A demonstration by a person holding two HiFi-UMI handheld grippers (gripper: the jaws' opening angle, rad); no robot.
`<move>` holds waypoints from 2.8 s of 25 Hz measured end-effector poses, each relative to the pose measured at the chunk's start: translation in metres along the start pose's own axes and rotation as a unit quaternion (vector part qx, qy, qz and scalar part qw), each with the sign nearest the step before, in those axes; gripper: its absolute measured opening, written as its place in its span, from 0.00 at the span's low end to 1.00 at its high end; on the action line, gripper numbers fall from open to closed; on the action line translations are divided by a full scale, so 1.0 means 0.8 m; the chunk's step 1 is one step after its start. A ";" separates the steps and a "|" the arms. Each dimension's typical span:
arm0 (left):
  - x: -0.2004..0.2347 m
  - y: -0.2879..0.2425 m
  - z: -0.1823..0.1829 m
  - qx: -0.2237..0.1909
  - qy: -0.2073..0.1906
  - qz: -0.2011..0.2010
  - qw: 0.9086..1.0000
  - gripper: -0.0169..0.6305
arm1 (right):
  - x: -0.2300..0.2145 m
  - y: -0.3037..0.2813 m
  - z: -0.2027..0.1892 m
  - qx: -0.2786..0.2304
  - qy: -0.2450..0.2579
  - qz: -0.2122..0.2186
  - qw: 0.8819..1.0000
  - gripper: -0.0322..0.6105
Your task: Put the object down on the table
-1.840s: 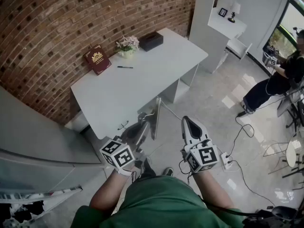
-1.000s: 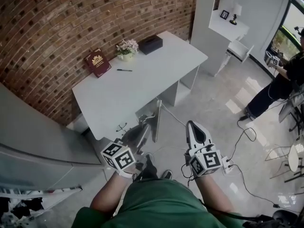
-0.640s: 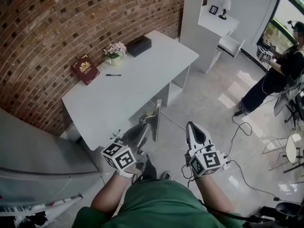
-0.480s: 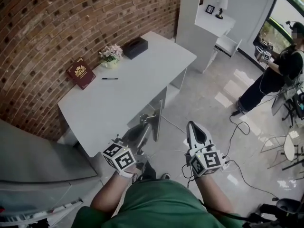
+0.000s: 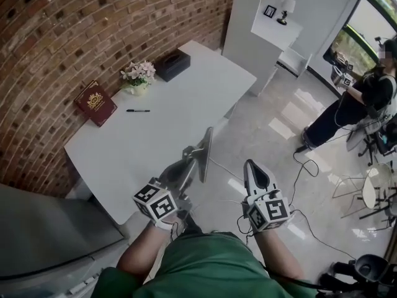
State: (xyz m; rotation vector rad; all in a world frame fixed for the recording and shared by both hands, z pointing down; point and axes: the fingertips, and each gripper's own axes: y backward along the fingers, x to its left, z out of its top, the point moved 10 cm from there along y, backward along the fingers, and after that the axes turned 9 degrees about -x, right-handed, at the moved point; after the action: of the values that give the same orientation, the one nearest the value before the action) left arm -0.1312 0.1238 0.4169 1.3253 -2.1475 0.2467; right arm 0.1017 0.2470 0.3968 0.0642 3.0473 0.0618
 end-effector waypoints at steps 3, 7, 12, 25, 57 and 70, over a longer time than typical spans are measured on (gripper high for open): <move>0.026 0.001 0.010 -0.004 0.007 -0.001 1.000 0.04 | 0.012 -0.022 0.000 0.004 0.011 0.000 1.000 0.05; 0.051 0.005 0.022 -0.009 0.016 0.001 1.000 0.04 | 0.027 -0.044 -0.001 0.009 0.020 0.004 1.000 0.05; 0.071 0.000 0.029 -0.014 0.022 0.001 1.000 0.04 | 0.033 -0.065 -0.002 0.015 0.025 0.006 1.000 0.05; 0.110 -0.018 0.066 -0.044 -0.003 0.037 0.998 0.04 | 0.025 -0.155 -0.016 0.001 0.007 0.061 0.998 0.05; 0.223 -0.259 0.044 -0.093 0.080 0.185 0.975 0.04 | -0.201 -0.398 -0.042 0.023 -0.083 0.178 0.980 0.05; 0.355 -0.286 0.015 -0.057 0.178 0.204 0.961 0.04 | -0.206 -0.427 -0.052 0.042 -0.067 0.117 0.990 0.05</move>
State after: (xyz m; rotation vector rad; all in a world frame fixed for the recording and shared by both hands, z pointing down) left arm -0.0308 -0.2063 0.5368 0.6989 -2.0632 0.4782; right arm 0.2478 -0.1033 0.4390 0.4148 2.8926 -0.0511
